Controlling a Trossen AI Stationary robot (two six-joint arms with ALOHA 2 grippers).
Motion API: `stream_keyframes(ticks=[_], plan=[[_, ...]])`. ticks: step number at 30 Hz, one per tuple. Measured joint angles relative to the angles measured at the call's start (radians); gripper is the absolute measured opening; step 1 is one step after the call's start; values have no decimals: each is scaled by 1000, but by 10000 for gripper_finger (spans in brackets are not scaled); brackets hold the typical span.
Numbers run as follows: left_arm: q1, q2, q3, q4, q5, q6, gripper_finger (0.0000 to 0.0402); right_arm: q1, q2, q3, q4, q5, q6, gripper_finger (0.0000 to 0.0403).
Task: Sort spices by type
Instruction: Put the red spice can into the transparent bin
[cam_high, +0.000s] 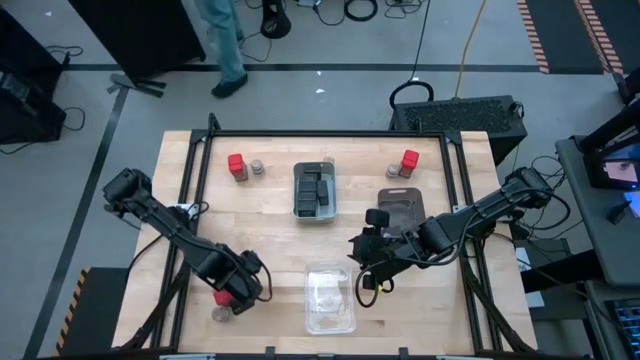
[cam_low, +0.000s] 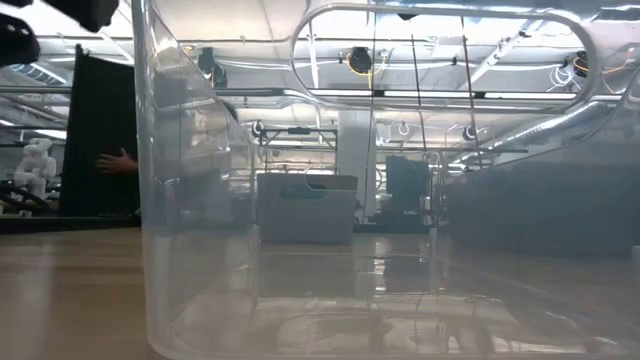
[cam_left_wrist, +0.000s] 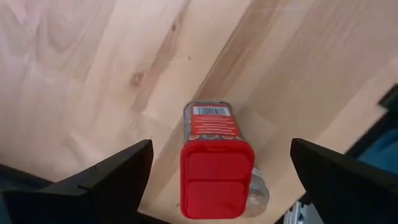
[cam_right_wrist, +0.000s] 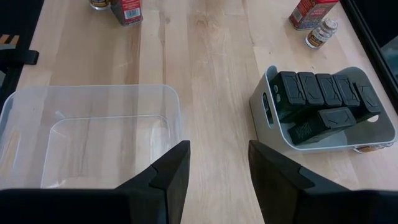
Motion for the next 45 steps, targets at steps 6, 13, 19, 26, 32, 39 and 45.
stream_keyframes(ticks=[6,13,19,26,32,39,45], plan=[[-36,70,0,-1,40,-13,384,0,0,0,-1,0,-4,148],[-69,113,-11,-4,74,-37,384,0,0,0,-1,0,-7,148],[-81,115,-13,-1,71,-51,359,0,0,0,-1,0,-7,148],[-81,115,-13,-2,68,-39,263,0,0,0,-13,0,-7,148],[-81,115,-13,-1,67,-38,230,2,0,0,-79,67,-7,148],[-68,115,-13,-7,58,-2,230,-3,0,0,-184,106,20,144],[-25,115,2,-35,28,106,230,-47,-7,-42,-254,99,69,118]])
